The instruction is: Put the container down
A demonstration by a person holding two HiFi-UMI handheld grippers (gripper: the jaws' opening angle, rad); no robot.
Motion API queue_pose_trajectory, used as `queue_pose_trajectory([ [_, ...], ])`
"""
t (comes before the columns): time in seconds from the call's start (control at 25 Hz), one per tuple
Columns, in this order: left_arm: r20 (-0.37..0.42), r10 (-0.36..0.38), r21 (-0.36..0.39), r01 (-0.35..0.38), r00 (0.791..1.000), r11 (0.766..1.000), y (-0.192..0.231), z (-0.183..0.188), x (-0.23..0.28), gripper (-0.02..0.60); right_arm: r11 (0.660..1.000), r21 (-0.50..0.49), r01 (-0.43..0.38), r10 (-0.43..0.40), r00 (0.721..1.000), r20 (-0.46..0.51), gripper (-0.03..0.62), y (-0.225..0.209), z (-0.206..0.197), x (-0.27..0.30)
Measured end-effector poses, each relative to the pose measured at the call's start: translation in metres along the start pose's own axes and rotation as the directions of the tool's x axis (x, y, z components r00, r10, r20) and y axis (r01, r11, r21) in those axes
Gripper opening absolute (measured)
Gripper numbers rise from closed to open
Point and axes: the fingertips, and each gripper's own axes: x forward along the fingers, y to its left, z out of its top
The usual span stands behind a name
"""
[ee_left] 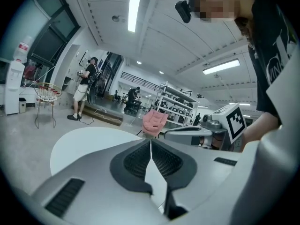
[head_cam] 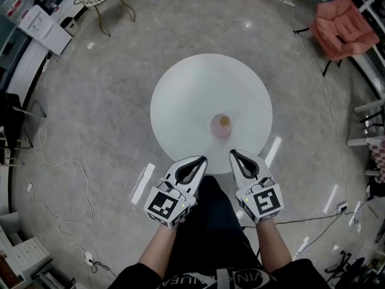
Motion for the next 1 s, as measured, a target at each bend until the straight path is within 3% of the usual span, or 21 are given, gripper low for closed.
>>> queue_pose_trajectory([
  [0.4, 0.080, -0.014, 0.056, 0.010, 0.997, 0.998, -0.005, 0.055, -0.011, 0.015, 1.000, -0.007, 0.010, -0.009, 0.997, 0.073, 0.006, 0.008, 0.046, -0.023],
  [1.0, 0.129, -0.033, 0.116, 0.018, 0.991, 0.993, -0.024, 0.100, -0.018, 0.015, 1.000, -0.002, 0.010, -0.009, 0.991, 0.130, 0.006, 0.002, 0.078, -0.054],
])
